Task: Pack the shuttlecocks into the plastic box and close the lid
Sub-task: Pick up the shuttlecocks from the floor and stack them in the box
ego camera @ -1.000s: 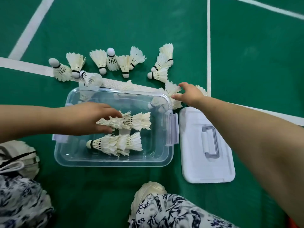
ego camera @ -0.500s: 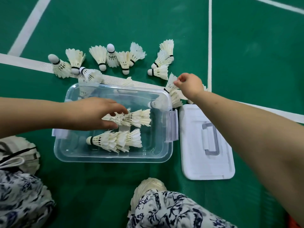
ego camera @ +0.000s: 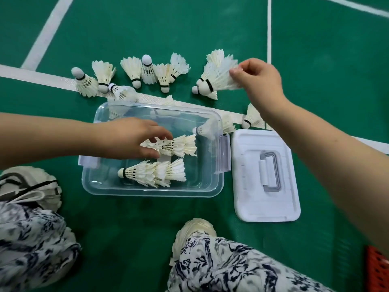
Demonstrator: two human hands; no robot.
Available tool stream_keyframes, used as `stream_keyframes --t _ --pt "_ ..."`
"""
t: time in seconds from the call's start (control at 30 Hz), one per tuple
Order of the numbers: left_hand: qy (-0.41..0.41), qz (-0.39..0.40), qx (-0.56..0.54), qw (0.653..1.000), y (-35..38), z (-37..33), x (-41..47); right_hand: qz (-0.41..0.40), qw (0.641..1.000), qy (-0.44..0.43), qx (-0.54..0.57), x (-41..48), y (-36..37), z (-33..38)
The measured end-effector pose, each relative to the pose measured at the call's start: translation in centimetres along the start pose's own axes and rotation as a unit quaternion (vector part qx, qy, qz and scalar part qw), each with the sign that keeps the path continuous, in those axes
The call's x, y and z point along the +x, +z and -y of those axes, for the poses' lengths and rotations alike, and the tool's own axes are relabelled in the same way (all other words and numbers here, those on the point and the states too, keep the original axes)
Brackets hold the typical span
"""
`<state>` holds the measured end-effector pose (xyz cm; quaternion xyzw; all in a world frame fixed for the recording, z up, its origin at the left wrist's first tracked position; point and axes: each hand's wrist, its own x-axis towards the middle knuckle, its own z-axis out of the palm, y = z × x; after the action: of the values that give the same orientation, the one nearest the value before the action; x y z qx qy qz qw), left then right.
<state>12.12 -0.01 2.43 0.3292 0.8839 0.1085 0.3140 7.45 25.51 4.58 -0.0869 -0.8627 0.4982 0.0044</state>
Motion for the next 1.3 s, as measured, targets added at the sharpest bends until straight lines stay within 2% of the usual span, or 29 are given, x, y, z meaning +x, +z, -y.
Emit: stream_keyframes --t 0.17,0.3,0.47,0.7,0.77,0.93,1.03,1.13,1.23,1.3 --pt "0.000 -0.001 -0.009 1.000 -0.2 0.0 -0.7 0.132 0.991 0.013 0.006 -4.2 2.1 1.0" --pt "-0.002 0.001 -0.020 1.000 0.5 0.1 -1.4 0.195 0.971 0.001 -0.140 -6.4 3.5 -0.2" --pt "-0.007 0.061 0.003 0.998 3.3 0.5 -2.8 0.245 0.902 -0.088 -0.345 -8.3 5.4 -0.8" --pt "-0.030 0.093 -0.029 0.995 4.7 1.4 -3.8 0.282 0.818 -0.142 -0.481 -8.8 8.2 -1.3" --pt "-0.032 0.091 -0.026 0.995 4.7 1.6 -3.9 0.282 0.818 -0.153 -0.478 -8.6 8.5 -0.8" --pt "-0.035 0.093 -0.017 0.995 5.0 2.0 -3.9 0.249 0.845 -0.156 -0.446 -7.5 8.0 0.2" --pt "-0.037 0.095 -0.014 0.995 4.9 2.0 -3.9 0.251 0.835 -0.142 -0.468 -7.8 7.8 -0.7" --pt "-0.037 0.091 -0.017 0.995 4.9 1.9 -3.9 0.286 0.828 -0.121 -0.466 -8.6 8.2 -2.2" --pt "-0.040 0.090 -0.029 0.995 4.9 2.0 -3.9 0.323 0.848 -0.075 -0.414 -8.7 8.5 -2.9" --pt "-0.043 0.090 -0.047 0.994 4.9 1.9 -3.9 0.328 0.874 -0.001 -0.359 -8.3 9.0 -3.0"
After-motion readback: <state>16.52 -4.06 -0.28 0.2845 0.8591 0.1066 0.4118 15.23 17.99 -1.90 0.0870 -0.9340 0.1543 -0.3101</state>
